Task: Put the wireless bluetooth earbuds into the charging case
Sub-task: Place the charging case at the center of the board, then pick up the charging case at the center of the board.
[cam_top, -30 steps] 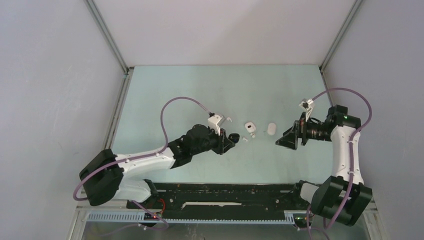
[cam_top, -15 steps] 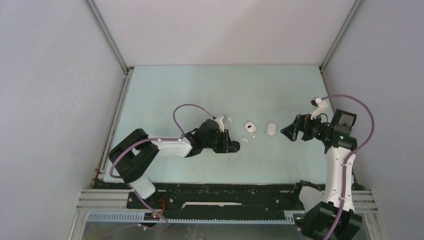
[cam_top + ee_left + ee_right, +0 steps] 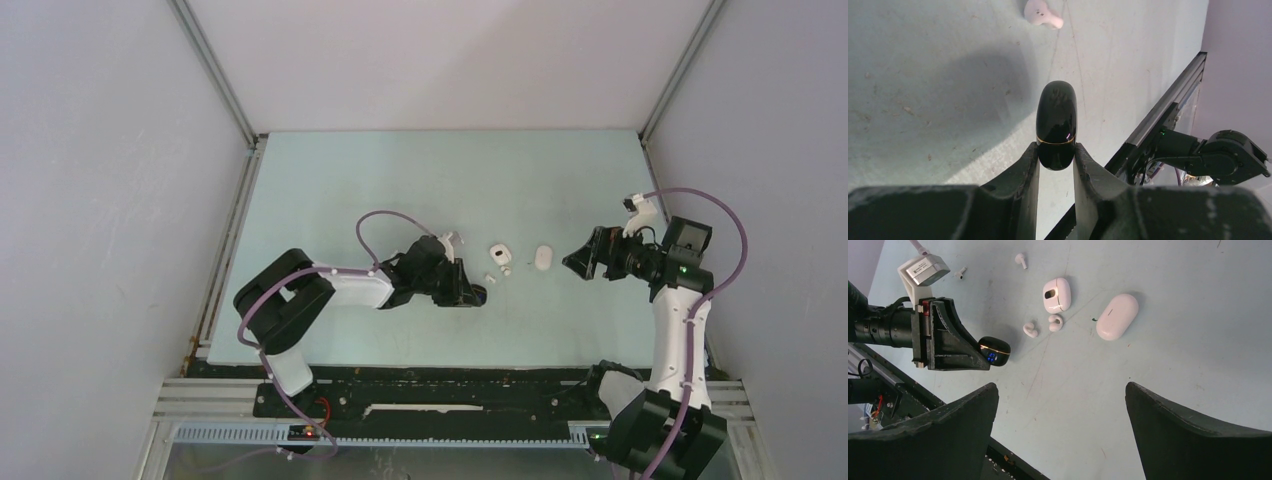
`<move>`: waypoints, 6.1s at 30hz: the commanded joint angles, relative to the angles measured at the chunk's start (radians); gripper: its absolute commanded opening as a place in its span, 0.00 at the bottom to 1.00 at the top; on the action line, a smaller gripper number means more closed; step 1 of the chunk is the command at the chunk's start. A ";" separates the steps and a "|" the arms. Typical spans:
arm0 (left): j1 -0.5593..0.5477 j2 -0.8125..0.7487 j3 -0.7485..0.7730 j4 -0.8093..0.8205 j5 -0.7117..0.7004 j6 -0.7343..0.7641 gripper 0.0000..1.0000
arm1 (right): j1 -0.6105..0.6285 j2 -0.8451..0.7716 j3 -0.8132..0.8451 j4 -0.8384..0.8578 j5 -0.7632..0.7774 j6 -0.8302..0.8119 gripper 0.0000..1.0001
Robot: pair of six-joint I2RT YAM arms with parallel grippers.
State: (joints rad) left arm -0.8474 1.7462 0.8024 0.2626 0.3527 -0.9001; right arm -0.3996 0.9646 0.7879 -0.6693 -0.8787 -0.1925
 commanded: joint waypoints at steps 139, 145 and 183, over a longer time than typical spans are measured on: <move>0.012 -0.042 -0.215 0.897 0.100 -0.451 0.47 | 0.866 0.280 0.136 0.008 0.149 -0.464 0.29; 0.009 -0.008 -0.207 0.900 0.124 -0.474 0.41 | 0.865 0.281 0.136 0.012 0.150 -0.459 0.29; -0.097 -0.553 -0.331 0.603 0.108 0.580 0.05 | 0.744 0.250 0.256 -0.377 -0.256 -0.530 0.56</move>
State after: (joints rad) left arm -0.9405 1.2041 0.4450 0.8841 0.4500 -0.4313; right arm 0.3256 1.2602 1.0416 -1.0256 -1.0817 -0.6983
